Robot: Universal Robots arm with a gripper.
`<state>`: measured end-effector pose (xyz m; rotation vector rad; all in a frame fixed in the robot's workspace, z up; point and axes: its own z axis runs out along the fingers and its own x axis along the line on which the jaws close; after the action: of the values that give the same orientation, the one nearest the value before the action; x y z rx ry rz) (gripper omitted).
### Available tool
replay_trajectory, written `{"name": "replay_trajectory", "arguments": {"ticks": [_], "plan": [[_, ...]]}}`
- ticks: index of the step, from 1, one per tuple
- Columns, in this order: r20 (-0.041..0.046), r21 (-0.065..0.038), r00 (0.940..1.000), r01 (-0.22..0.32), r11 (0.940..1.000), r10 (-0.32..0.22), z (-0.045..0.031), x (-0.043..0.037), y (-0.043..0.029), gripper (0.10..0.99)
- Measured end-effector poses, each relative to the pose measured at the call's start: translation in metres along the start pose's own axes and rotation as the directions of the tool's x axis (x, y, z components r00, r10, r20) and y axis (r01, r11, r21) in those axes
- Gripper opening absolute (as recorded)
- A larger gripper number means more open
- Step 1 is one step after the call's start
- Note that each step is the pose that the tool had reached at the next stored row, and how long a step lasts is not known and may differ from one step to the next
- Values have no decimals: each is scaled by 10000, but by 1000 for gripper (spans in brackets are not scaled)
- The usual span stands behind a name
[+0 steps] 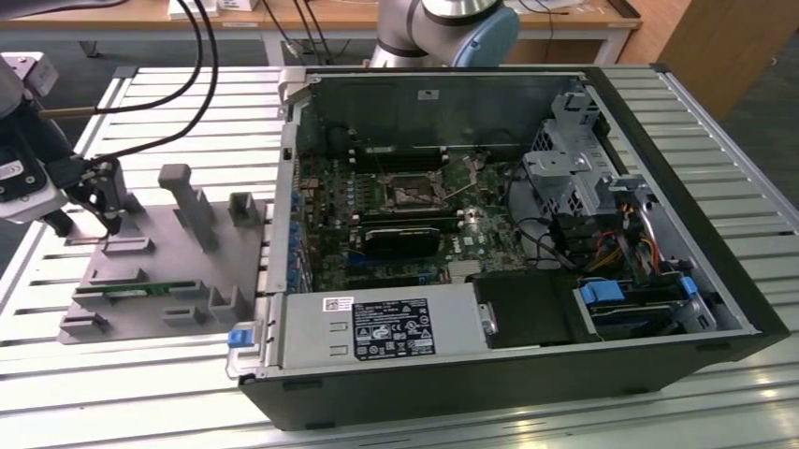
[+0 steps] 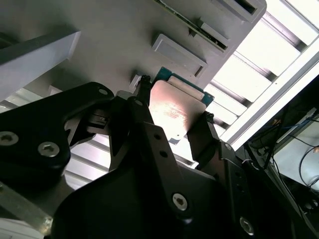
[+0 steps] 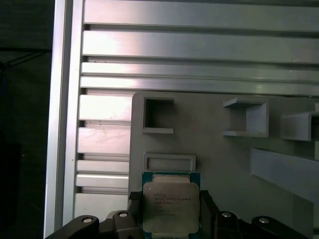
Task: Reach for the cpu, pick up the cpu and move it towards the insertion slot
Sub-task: 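Pick up the cpu and move it towards the insertion slot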
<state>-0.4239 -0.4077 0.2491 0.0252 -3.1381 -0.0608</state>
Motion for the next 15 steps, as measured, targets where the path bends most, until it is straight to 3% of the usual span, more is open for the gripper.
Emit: {"name": "replay_trajectory", "arguments": {"ticks": [15], "plan": [[-2, 1, 10000, 0, 10000, 0, -47, 0, 2, 545]]}}
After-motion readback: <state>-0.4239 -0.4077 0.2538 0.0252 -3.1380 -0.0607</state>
